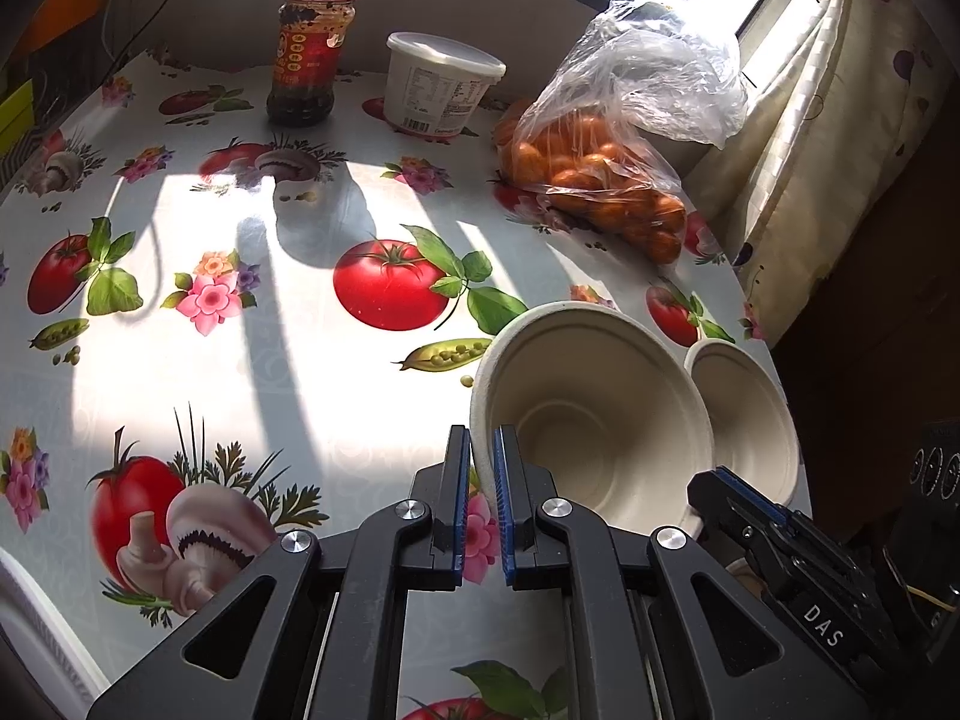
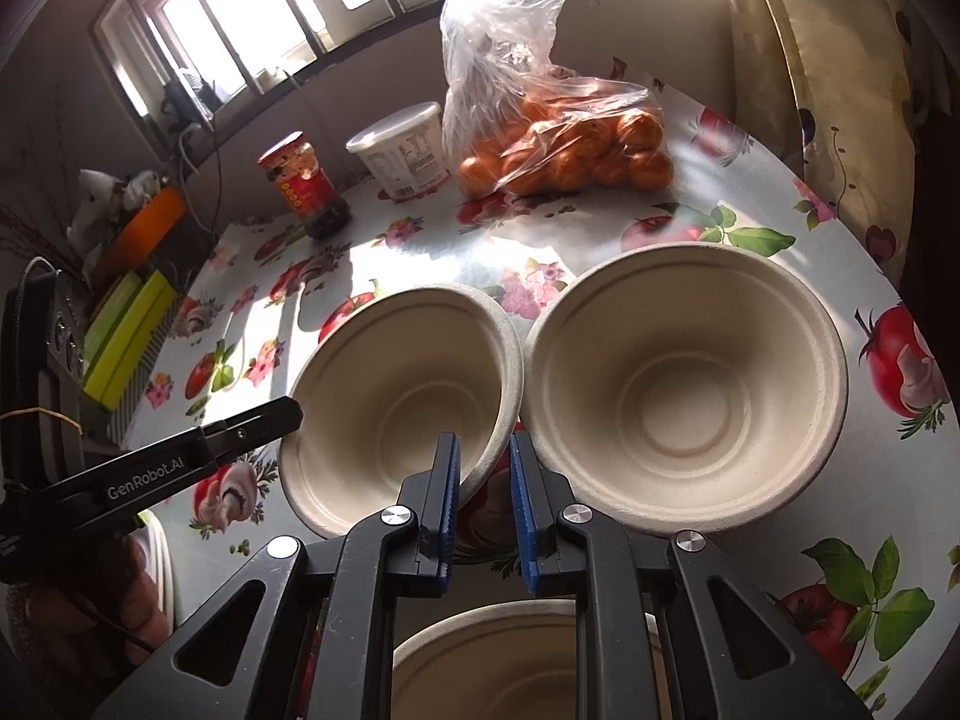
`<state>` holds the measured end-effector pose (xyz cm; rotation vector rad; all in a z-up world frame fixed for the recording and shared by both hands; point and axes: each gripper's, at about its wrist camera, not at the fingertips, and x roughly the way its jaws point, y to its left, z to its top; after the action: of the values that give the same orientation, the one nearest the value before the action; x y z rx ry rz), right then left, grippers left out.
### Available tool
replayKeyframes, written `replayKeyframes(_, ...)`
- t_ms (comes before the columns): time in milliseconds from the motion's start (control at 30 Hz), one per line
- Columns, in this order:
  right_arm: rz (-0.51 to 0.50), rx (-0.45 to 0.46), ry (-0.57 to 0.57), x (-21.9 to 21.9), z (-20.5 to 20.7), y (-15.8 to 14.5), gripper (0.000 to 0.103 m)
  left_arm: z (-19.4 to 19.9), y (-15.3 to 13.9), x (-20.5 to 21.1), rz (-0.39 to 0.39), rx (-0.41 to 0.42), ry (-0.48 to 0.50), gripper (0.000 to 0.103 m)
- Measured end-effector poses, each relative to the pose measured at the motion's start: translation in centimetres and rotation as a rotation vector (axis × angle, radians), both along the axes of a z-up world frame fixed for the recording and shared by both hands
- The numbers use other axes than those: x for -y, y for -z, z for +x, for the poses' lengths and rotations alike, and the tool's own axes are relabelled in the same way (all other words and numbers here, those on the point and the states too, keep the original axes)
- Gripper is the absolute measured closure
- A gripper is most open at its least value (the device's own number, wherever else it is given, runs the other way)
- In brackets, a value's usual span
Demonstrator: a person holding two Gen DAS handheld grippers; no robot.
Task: Organize plates and bowls
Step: 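Lift and carry the held bowls with both tools toward another beige bowl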
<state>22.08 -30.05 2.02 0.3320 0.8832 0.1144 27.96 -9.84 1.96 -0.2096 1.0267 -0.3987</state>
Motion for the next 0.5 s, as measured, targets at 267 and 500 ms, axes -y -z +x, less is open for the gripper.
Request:
replayKeyframes(267, 0.0, 0.015, -0.006, -0.1, 0.0, -0.2, 0.087, -0.5, -0.4, -0.2, 0.008, 0.02, -0.003, 0.095)
replayKeyframes(500, 0.001, 0.033, -0.008, -0.3, -0.5, -0.8, 0.087, -1.2, -1.0, -0.5, 0.009, 0.042, -0.003, 0.095)
